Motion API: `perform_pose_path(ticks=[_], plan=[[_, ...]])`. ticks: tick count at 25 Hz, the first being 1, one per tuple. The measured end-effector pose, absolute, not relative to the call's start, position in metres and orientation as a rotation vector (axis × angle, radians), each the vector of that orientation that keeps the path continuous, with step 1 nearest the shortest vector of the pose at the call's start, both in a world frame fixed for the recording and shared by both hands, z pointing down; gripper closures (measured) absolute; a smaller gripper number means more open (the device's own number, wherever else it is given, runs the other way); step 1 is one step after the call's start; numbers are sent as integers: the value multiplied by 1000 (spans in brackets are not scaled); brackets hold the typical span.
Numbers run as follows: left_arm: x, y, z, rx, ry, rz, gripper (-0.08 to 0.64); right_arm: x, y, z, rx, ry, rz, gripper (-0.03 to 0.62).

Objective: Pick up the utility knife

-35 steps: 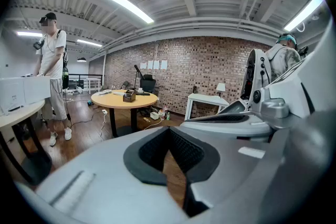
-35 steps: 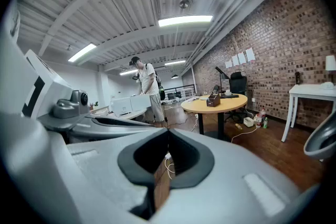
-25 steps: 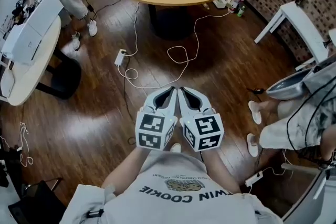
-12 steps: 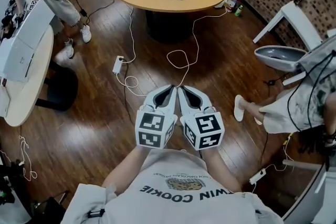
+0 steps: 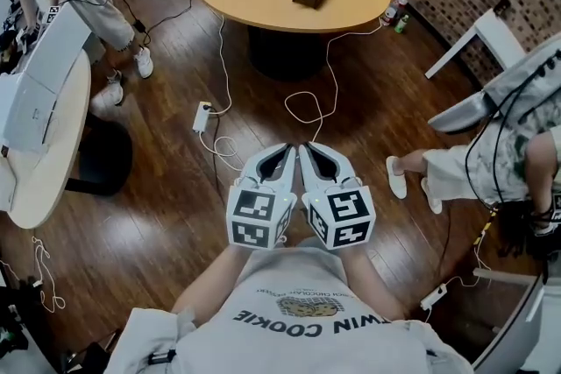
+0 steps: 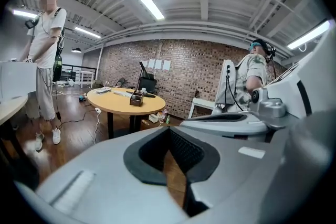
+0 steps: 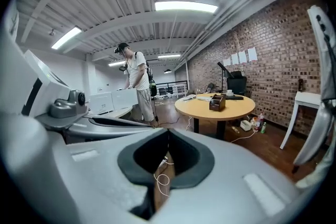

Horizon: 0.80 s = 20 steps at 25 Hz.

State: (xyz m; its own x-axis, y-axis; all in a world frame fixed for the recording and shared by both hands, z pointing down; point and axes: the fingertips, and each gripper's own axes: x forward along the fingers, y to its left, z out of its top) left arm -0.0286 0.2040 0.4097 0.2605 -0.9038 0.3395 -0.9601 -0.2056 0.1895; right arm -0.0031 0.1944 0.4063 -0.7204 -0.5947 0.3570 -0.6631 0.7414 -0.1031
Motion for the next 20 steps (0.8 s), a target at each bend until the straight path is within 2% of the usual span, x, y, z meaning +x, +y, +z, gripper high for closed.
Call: perform_pose_path(ticks=[20], plan=[[-57, 93, 425, 2196, -1680, 265, 553, -32, 82, 425, 1021, -2640, 380, 591]])
